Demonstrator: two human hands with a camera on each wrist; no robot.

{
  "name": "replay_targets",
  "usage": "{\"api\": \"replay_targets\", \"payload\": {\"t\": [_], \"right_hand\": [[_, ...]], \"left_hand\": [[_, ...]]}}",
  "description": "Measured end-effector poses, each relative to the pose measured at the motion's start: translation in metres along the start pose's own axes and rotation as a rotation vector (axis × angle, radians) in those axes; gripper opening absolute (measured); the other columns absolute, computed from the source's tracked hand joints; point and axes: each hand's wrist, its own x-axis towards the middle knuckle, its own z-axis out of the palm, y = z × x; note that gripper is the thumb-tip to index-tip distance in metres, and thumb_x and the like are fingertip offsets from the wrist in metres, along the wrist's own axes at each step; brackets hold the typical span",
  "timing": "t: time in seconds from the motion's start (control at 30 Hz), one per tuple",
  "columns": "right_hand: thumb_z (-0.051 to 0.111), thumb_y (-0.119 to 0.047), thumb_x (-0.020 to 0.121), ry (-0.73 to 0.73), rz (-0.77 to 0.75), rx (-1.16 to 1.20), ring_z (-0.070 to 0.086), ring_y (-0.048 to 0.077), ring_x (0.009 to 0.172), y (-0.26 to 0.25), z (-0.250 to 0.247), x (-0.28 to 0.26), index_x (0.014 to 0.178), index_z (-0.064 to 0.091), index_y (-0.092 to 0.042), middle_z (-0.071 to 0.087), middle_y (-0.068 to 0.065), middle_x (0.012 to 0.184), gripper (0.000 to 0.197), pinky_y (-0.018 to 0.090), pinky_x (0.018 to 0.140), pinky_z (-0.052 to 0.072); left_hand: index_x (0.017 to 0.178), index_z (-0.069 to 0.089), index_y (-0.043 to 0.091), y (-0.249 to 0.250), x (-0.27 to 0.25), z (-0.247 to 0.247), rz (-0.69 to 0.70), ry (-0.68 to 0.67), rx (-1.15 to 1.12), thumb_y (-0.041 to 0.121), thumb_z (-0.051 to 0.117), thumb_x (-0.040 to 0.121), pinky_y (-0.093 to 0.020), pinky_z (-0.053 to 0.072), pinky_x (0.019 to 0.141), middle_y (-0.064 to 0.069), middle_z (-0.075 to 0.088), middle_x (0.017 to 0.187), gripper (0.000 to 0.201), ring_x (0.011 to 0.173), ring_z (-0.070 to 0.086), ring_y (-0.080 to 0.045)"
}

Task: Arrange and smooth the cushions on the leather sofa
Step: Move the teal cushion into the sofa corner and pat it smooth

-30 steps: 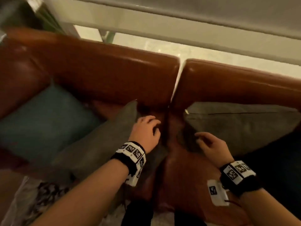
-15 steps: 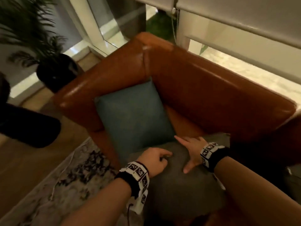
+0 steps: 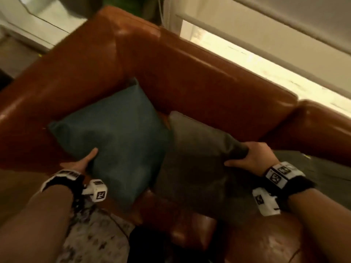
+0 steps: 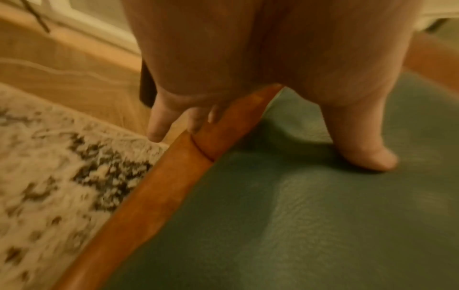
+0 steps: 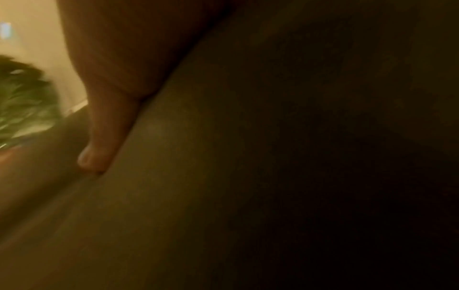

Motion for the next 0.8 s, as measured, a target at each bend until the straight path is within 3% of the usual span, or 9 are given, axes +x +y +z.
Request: {"api": "replay_targets", "payload": {"t": [0.07, 0.17, 0.27, 0.37, 0.47, 0.57, 0.67, 0.73, 0.8], "right_hand": [[0.080, -0.065, 0.060, 0.049, 0.005, -0.036, 0.058, 0.004, 0.069, -0.017, -0.028, -0.003, 0.074, 0.062, -0.041, 0.064, -0.016, 0.072, 0.033, 0.030, 0.067, 0.047], [0.080, -0.065, 0.058, 0.130, 0.035, -0.084, 0.064, 0.013, 0.075, -0.030, -0.065, -0.007, 0.087, 0.071, -0.038, 0.069, -0.011, 0.078, 0.041, 0.035, 0.075, 0.052], [0.080, -0.066, 0.055, 0.218, 0.083, -0.067, 0.065, 0.015, 0.080, -0.031, -0.095, -0.007, 0.100, 0.072, -0.039, 0.070, -0.011, 0.082, 0.053, 0.038, 0.080, 0.053], [0.078, -0.067, 0.057, 0.239, 0.123, -0.067, 0.062, 0.015, 0.075, -0.027, -0.109, 0.000, 0.101, 0.071, -0.037, 0.065, -0.012, 0.076, 0.054, 0.036, 0.077, 0.052], [0.077, -0.065, 0.061, 0.255, 0.128, -0.033, 0.060, 0.013, 0.070, -0.027, -0.105, 0.011, 0.092, 0.070, -0.036, 0.065, -0.010, 0.074, 0.043, 0.034, 0.071, 0.050], [0.077, -0.063, 0.063, 0.277, 0.098, 0.065, 0.062, 0.015, 0.074, -0.021, -0.090, 0.038, 0.089, 0.069, -0.037, 0.066, -0.010, 0.077, 0.038, 0.039, 0.075, 0.053], [0.066, -0.079, 0.063, 0.155, 0.092, -0.107, 0.061, 0.027, 0.102, -0.013, -0.060, 0.093, 0.126, 0.056, -0.043, 0.068, -0.001, 0.108, 0.074, 0.048, 0.094, 0.047], [0.061, -0.083, 0.065, 0.051, 0.107, -0.252, 0.043, 0.035, 0.128, -0.007, -0.035, 0.122, 0.149, 0.024, -0.040, 0.050, 0.005, 0.142, 0.102, 0.054, 0.108, 0.031], [0.060, -0.081, 0.066, 0.094, 0.113, -0.224, 0.030, 0.037, 0.139, -0.005, -0.017, 0.136, 0.153, 0.011, -0.035, 0.033, 0.009, 0.154, 0.111, 0.058, 0.114, 0.021]], "left_hand": [[0.148, 0.038, 0.016, 0.006, -0.012, 0.010, 0.115, -0.030, -0.058, 0.067, 0.090, 0.033, -0.054, 0.039, 0.107, -0.007, 0.046, 0.149, 0.136, 0.132, 0.048, -0.034], [0.142, 0.048, 0.014, 0.023, -0.061, 0.022, 0.312, -0.026, -0.087, 0.046, 0.084, 0.068, -0.041, 0.037, 0.111, -0.007, 0.053, 0.144, 0.088, 0.131, 0.050, -0.028], [0.136, 0.053, 0.008, 0.043, -0.097, 0.018, 0.413, 0.064, -0.084, 0.041, 0.080, 0.076, -0.036, 0.041, 0.106, -0.011, 0.057, 0.138, 0.074, 0.127, 0.054, -0.029], [0.127, 0.059, 0.010, 0.084, -0.139, -0.003, 0.562, 0.117, 0.025, 0.045, 0.079, 0.076, -0.039, 0.046, 0.099, -0.013, 0.062, 0.130, 0.065, 0.120, 0.058, -0.032], [0.122, 0.062, 0.021, 0.124, -0.170, -0.039, 0.762, 0.139, 0.272, 0.058, 0.078, 0.071, -0.045, 0.049, 0.097, -0.009, 0.066, 0.125, 0.065, 0.115, 0.061, -0.033], [0.133, 0.051, 0.036, 0.160, -0.170, -0.063, 0.898, 0.082, 0.572, 0.076, 0.073, 0.059, -0.047, 0.047, 0.102, 0.001, 0.063, 0.132, 0.088, 0.121, 0.059, -0.028], [0.146, 0.031, 0.032, 0.185, -0.156, -0.044, 0.893, 0.127, 0.790, 0.068, 0.078, 0.061, -0.047, 0.044, 0.104, -0.009, 0.051, 0.143, 0.103, 0.125, 0.053, -0.036], [0.153, 0.013, 0.030, 0.187, -0.137, -0.023, 0.802, 0.156, 0.899, 0.060, 0.077, 0.069, -0.051, 0.039, 0.108, -0.017, 0.037, 0.151, 0.111, 0.131, 0.044, -0.043], [0.154, 0.001, 0.036, 0.177, -0.119, -0.010, 0.689, 0.139, 0.999, 0.069, 0.075, 0.064, -0.054, 0.033, 0.113, -0.013, 0.021, 0.159, 0.122, 0.138, 0.033, -0.044]]}}
